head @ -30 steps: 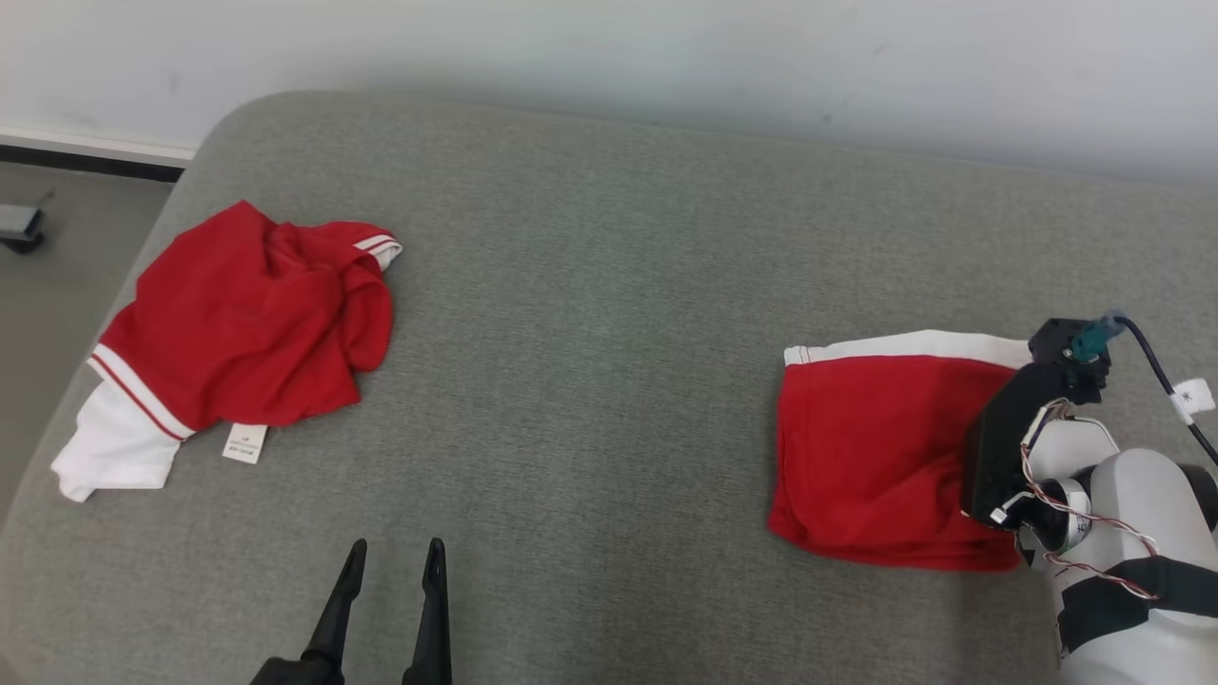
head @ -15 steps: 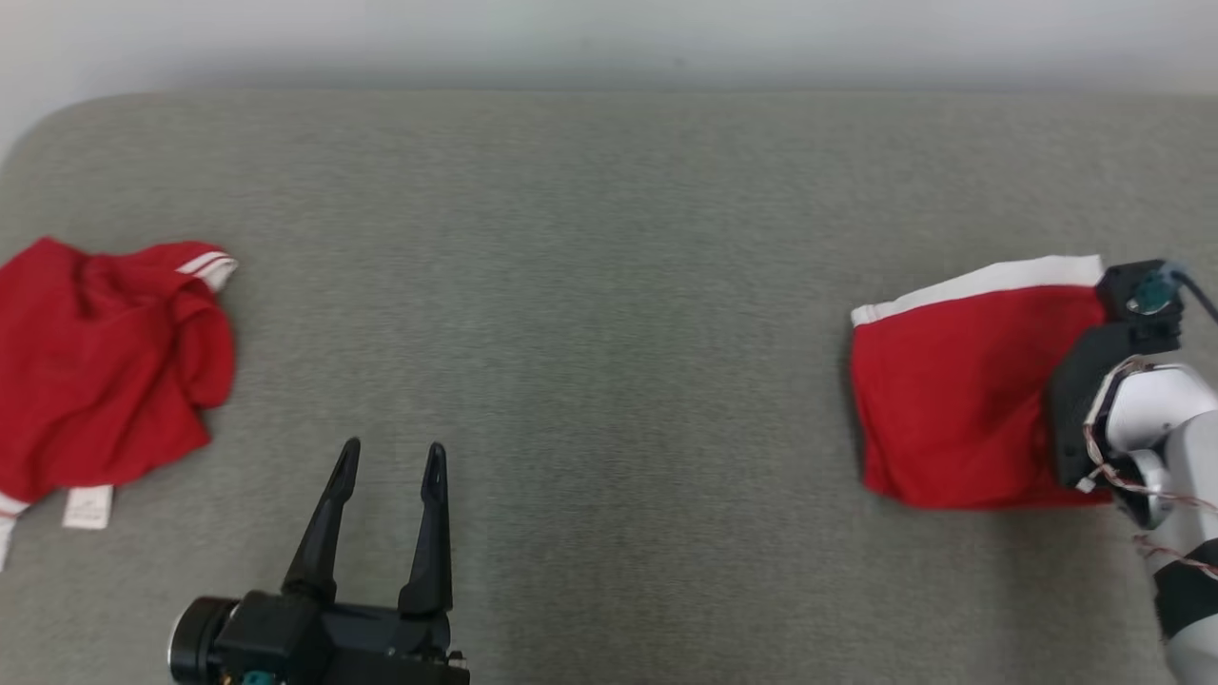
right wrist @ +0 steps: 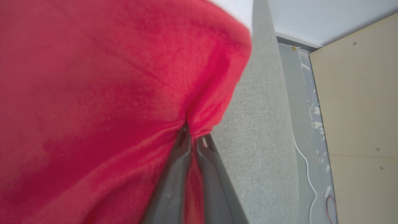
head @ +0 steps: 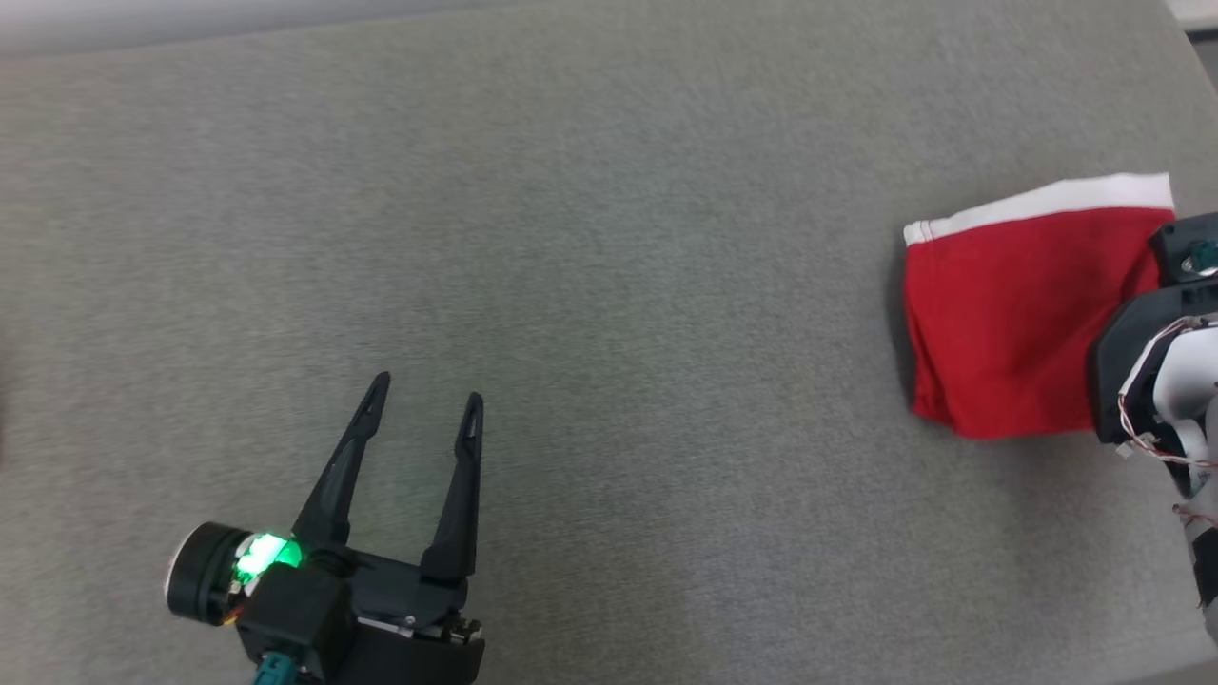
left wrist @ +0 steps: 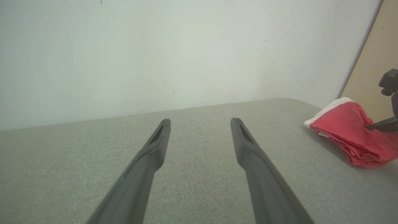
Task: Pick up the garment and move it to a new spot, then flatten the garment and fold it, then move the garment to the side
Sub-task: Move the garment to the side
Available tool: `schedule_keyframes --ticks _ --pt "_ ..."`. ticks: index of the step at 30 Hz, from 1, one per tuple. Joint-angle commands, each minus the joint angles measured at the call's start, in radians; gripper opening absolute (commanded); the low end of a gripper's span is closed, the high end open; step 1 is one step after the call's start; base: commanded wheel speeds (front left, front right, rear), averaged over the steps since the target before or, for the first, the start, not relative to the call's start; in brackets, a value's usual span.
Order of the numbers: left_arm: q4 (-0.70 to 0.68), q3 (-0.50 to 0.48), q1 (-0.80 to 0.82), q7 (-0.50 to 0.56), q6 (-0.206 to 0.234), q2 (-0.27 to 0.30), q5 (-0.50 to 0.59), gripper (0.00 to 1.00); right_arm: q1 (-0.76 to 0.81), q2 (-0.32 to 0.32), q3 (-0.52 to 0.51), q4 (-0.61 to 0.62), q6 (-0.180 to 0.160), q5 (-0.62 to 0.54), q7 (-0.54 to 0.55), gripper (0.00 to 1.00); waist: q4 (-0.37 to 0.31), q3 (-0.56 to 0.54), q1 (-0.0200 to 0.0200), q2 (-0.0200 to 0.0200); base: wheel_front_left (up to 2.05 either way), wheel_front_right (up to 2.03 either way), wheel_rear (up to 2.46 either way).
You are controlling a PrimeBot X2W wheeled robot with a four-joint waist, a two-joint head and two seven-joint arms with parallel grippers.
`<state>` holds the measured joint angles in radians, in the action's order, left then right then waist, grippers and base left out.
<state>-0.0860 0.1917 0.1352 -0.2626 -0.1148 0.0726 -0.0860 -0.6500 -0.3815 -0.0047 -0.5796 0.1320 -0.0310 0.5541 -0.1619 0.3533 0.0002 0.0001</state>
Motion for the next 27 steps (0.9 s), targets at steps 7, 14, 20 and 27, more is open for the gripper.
schedule_keyframes --ticks 7,14,20,27 --pt "-0.042 0.063 0.040 -0.003 -0.012 0.048 0.033 1.00 -0.080 -0.066 0.008 -0.068 -0.003 -0.047 -0.142 0.00 -0.140 0.135 -0.0002 -0.0001 0.00 0.00 0.00" --pt "-0.083 0.098 0.054 -0.003 -0.015 0.081 0.043 1.00 -0.147 -0.110 0.000 -0.134 -0.003 -0.051 -0.292 0.00 -0.167 0.176 -0.0002 -0.0001 0.00 0.00 0.00" --pt "-0.097 0.110 0.056 -0.003 -0.016 0.102 0.045 1.00 -0.194 -0.114 -0.038 -0.199 -0.003 -0.080 -0.394 0.00 -0.172 0.201 -0.0002 -0.0001 0.00 0.00 0.00" --pt "-0.084 0.112 0.063 -0.003 -0.015 0.099 0.033 1.00 -0.216 -0.094 -0.086 -0.266 -0.003 -0.123 -0.473 1.00 -0.165 0.194 -0.0002 -0.0001 0.00 0.00 0.00"
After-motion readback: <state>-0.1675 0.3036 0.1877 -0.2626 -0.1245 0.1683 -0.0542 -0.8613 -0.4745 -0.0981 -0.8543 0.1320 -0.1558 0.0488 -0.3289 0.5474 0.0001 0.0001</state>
